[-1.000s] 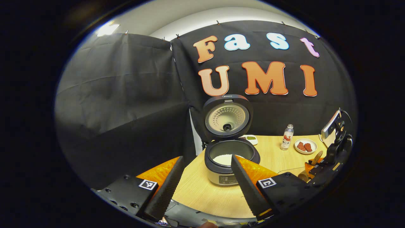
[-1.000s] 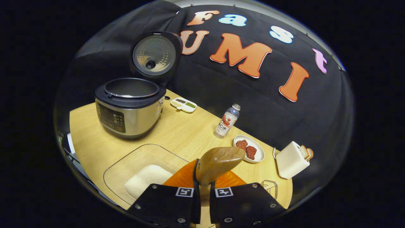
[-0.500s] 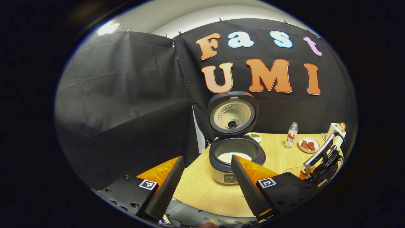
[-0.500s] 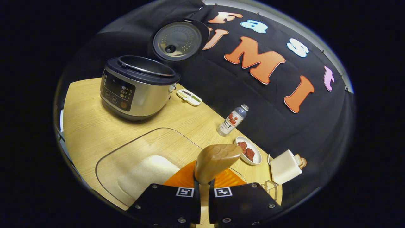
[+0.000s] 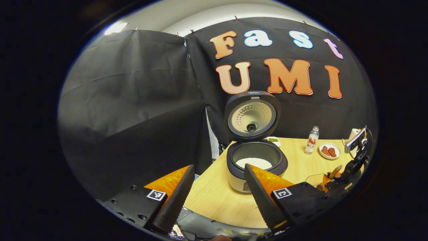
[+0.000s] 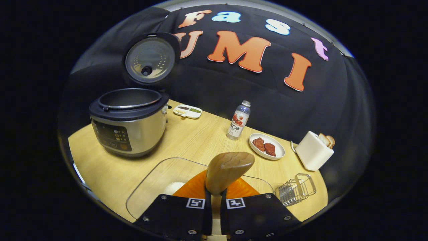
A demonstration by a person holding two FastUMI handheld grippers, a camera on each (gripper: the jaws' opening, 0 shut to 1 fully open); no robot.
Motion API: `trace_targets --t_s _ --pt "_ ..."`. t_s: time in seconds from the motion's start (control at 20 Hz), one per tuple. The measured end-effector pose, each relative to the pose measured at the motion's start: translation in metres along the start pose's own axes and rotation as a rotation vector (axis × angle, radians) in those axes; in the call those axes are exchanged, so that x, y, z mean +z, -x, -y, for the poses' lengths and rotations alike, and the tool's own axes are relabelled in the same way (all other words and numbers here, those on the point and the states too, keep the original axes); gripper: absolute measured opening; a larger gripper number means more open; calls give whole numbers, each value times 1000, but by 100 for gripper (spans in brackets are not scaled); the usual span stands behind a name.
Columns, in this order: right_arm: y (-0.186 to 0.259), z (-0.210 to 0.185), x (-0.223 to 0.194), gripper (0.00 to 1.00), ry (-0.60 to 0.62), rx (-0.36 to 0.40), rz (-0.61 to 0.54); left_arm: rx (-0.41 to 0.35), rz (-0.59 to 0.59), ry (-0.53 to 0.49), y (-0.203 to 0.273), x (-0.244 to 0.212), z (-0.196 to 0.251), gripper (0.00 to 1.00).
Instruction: Close the left gripper, press the button to open the rice cooker; take a wooden spoon from the chopstick holder with the right hand, scoop a spoonful of rice and pour it into the rice cooker, then put the wooden spoon back into the chopstick holder.
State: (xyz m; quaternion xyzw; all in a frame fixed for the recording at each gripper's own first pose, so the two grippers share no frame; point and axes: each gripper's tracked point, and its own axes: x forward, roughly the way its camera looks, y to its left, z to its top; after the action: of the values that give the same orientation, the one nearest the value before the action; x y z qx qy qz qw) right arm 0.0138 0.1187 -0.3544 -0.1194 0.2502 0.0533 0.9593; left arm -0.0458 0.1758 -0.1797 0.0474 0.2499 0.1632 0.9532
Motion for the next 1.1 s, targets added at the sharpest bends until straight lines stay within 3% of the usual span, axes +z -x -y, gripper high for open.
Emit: trace_targets --t_s 0.45,0.5,0.55,0.85,1.1 --pt "-5 -25 8 9 -435 70 -21 -20 -52 -84 -10 -3 -16 89" --pt "-5 -23 5 9 -494 68 -30 -29 -55 -96 -12 -4 -14 89" --pt "-6 -21 4 9 -557 67 -38 -40 -58 -106 -13 -4 -11 100" --pt "-11 -6 -20 9 -902 92 -142 -124 -63 -122 -17 -2 15 100" --pt "-14 3 -21 9 -1066 172 -163 -149 -61 -129 -15 0 26 100"
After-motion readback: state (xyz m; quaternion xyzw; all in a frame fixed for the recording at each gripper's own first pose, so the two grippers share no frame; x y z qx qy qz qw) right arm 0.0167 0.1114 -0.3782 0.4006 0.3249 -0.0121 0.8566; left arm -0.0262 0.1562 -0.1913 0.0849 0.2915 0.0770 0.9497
